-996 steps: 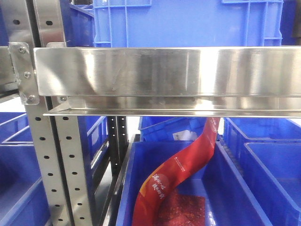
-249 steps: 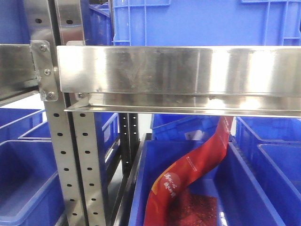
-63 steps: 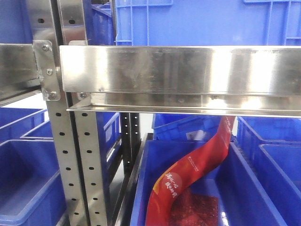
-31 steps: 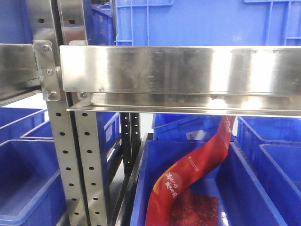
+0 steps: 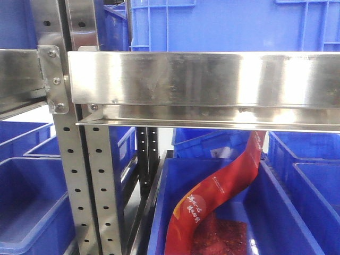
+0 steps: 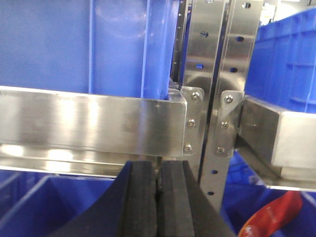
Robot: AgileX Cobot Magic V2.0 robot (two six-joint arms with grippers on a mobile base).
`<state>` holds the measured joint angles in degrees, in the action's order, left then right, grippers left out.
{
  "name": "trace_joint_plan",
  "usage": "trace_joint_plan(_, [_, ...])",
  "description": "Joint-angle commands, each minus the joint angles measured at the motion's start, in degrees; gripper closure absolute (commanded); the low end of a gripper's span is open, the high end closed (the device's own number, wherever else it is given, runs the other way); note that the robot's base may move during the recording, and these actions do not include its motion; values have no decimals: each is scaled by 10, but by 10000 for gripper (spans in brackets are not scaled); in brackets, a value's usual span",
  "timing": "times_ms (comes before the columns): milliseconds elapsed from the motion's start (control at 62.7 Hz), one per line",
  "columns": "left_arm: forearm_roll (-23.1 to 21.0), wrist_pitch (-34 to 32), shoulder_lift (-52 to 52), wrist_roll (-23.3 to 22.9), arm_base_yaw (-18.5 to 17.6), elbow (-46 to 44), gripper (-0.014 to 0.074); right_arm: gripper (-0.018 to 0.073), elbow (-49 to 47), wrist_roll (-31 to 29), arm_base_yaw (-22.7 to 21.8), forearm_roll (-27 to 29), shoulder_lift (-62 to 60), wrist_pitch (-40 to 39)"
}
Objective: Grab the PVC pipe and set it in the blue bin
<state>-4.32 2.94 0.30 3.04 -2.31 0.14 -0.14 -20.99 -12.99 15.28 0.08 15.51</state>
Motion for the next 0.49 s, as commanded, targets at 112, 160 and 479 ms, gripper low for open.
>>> trace_joint_plan(112, [-35, -4, -3, 16, -2, -1, 708, 727, 1, -1, -3, -1, -1, -10])
trace_joint_plan(160, [-35, -4, -3, 16, -2, -1, 708, 727, 1, -1, -3, -1, -1, -10])
trace_joint_plan(479, [-2, 14, -3, 16, -2, -1, 708, 727, 1, -1, -3, -1, -1, -10])
